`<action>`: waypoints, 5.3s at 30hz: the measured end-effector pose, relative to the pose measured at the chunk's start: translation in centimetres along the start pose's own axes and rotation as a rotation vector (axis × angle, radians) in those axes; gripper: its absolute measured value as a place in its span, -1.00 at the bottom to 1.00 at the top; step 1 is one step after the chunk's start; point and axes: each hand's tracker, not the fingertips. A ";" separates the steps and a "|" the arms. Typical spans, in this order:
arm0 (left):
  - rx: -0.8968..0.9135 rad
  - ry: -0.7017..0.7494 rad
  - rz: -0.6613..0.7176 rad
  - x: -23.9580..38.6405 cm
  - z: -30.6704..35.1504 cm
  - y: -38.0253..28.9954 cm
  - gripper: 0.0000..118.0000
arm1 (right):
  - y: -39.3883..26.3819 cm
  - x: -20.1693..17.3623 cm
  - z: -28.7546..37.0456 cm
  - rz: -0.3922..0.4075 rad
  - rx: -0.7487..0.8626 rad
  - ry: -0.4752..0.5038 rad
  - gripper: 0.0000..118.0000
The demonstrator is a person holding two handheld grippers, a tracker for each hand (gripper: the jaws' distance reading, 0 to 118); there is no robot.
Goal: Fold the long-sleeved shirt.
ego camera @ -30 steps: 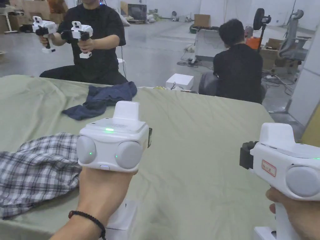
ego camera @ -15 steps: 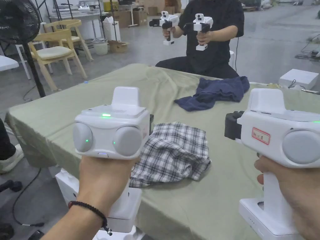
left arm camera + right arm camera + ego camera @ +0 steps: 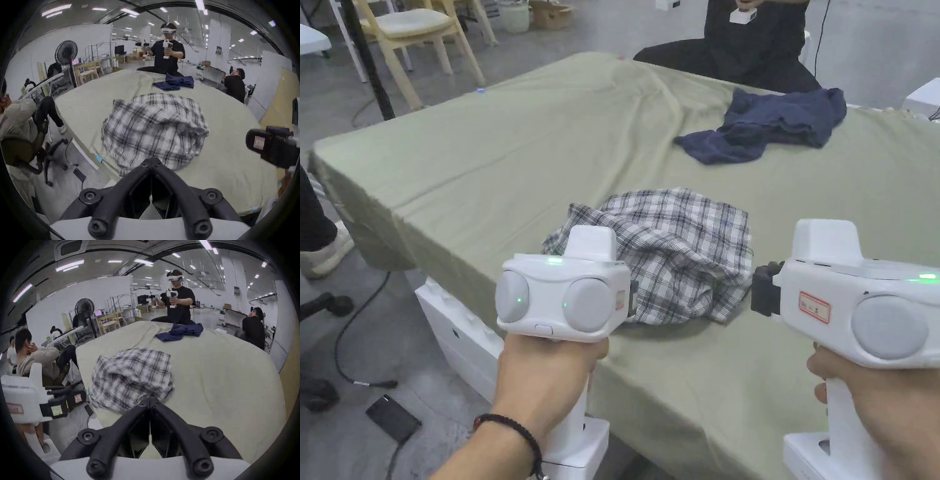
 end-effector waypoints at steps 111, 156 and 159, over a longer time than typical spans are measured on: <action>-0.270 -0.604 -0.342 30.3 0.3 -10.0 -0.95 | -18.2 49.2 16.3 -0.894 -0.124 -0.549 -0.77; 0.724 -0.514 -0.101 22.5 33.7 46.9 -0.97 | 35.7 28.8 57.5 -0.253 0.837 -0.639 -1.00; 0.776 -0.460 -0.147 25.3 32.3 50.4 -0.98 | 39.2 31.0 56.4 -0.261 0.836 -0.678 -1.00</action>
